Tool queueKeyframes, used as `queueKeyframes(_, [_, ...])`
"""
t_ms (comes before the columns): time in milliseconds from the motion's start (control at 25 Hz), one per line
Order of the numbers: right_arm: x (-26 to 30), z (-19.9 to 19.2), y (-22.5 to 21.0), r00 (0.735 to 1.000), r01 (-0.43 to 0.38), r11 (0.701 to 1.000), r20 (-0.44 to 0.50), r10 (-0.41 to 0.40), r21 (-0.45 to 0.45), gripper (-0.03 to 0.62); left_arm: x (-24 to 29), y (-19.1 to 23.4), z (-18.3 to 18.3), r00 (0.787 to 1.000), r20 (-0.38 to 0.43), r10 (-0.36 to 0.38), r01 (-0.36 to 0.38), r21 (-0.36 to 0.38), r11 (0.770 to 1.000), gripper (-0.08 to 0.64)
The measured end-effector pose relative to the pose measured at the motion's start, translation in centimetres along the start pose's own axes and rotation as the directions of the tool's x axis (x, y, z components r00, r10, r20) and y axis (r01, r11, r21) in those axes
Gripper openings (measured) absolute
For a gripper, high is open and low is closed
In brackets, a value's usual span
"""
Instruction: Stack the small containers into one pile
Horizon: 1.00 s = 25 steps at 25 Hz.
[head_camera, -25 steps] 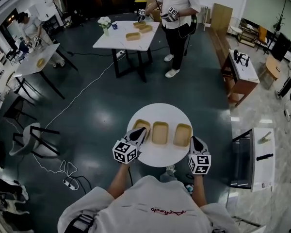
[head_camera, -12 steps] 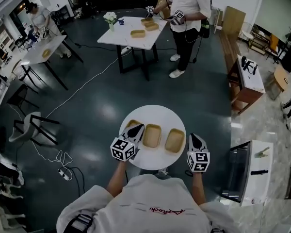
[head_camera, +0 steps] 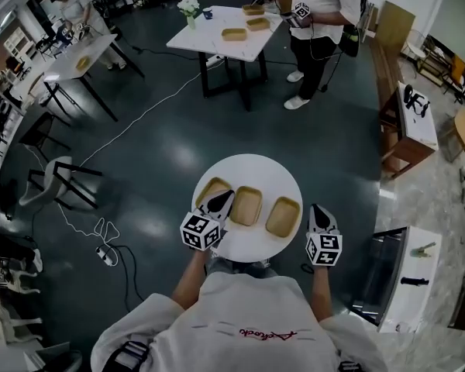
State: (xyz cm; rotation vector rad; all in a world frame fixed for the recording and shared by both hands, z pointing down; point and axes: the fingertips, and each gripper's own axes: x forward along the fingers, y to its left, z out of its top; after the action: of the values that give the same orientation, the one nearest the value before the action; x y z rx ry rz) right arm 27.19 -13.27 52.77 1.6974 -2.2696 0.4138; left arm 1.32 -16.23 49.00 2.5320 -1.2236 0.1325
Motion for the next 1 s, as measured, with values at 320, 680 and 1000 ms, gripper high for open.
queueKeyframes(320, [3.0, -1.3, 0.2, 0.998, 0.028, 0.999, -0.052, -0.027, 0.021, 0.020, 2.1, 2.8, -1.7, 0.998, -0.054, -0.029, 0.028, -0.020, 0.999, 0.011])
queueKeyframes(680, [4.6, -3.6, 1.4, 0.988, 0.106, 0.993, -0.117, -0.098, 0.058, 0.020, 4.8, 5.6, -3.1, 0.986, -0.120, -0.118, 0.114, -0.042, 0.993, 0.011])
queueKeyframes(1000, [4.6, -9.3, 2.9, 0.968, 0.146, 0.984, -0.223, -0.119, 0.106, 0.020, 4.9, 6.6, -7.2, 0.968, -0.196, -0.159, 0.145, -0.086, 0.986, 0.011])
